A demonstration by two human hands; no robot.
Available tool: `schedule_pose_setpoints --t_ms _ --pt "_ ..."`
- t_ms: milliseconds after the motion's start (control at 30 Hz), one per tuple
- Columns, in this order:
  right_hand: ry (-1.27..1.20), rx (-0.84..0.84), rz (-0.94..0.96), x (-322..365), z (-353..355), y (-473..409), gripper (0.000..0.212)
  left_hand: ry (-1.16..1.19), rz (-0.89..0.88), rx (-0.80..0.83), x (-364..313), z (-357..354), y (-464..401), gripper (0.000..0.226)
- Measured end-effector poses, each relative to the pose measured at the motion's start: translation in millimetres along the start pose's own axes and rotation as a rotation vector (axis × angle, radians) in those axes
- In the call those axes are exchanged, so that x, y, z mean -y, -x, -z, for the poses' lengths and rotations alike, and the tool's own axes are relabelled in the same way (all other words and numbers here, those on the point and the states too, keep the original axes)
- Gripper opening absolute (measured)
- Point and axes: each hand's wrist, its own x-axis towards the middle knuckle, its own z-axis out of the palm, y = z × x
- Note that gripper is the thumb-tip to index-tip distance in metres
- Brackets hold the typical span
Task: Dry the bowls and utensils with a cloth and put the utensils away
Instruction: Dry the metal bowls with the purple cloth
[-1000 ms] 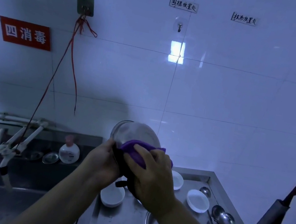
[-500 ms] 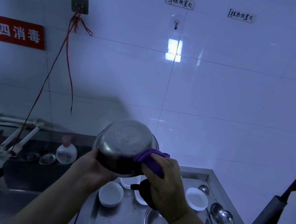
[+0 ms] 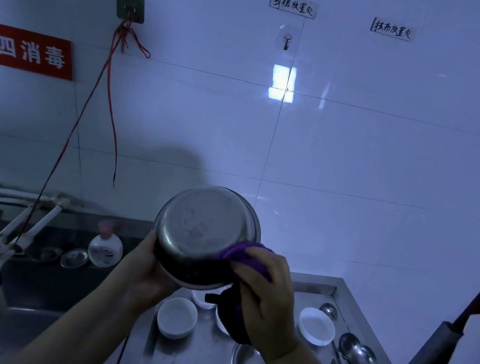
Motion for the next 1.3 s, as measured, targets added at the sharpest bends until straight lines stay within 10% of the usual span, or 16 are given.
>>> schedule_pose_setpoints --t_ms 400,733,933,1300 --pt "-0.219 0.185 -0.650 -12.7 15.7 -38.9 0.050 -0.694 -0.447 -0.310 9.9 10.5 3.9 0.036" --pt "0.184 0.211 -0.210 17.4 -7.2 -40.2 0.035 -1.188 -0.699 -0.355 20.2 2.4 15.7 0.033" --pt "0.224 0.237 -0.081 26.5 -27.4 -37.2 0.030 -1.045 -0.631 -0.355 28.7 10.3 19.1 0.031" --pt "-0.232 0.245 -0.825 -5.8 -53.8 -7.7 0.040 -0.876 -0.549 -0.358 0.3 36.8 28.8 0.020"
